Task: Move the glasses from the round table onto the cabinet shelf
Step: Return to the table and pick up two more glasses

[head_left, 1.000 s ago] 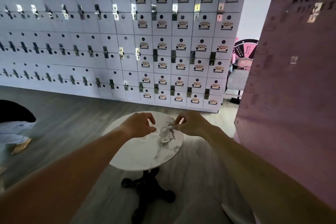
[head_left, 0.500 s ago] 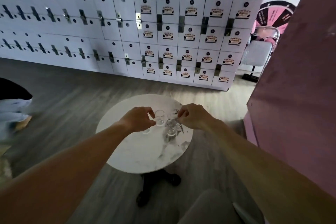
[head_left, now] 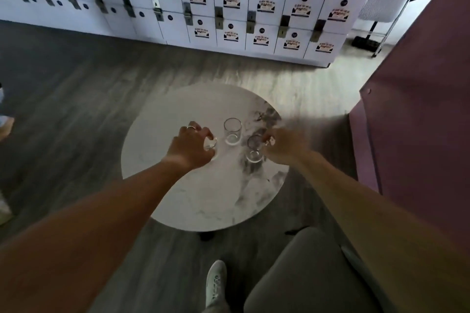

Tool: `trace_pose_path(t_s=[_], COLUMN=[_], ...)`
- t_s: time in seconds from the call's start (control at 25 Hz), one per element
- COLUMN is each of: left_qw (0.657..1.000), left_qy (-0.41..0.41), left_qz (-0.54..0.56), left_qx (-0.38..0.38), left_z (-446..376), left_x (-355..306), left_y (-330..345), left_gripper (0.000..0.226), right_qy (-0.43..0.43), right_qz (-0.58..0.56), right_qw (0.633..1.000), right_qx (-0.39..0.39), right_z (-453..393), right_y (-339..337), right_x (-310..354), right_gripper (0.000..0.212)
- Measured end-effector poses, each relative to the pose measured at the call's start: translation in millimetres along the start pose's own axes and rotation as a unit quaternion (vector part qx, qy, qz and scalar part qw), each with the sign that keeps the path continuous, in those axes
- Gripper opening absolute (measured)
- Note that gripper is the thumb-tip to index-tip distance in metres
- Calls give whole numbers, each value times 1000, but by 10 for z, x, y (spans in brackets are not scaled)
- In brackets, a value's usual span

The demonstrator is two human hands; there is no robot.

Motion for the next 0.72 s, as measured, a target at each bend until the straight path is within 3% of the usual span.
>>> trace_pose_path(t_s=[0.36,0.72], left_qw=[998,995], left_qy=[-3,68], left_qz=[-6,67], left_qx=[66,40], left_z=[-453,-574], left_x=[575,633], left_y=[808,846], left_gripper=[38,21], right_qy=[76,77], right_qz=[-15,-8], right_qw=[997,996], right_qx=[13,-42], right_z=[-727,-862], right_y=[689,788], right_x=[-231,-275], right_gripper=[36,23])
Point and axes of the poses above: each hand's wrist, its own z-axis away from the middle knuckle, its own y-axis out of the palm, x = y × z, the point moved 10 cm from there along -z, towards the middle knuckle, and after that the axes turned 12 degrees about y, right-handed, at the moved point
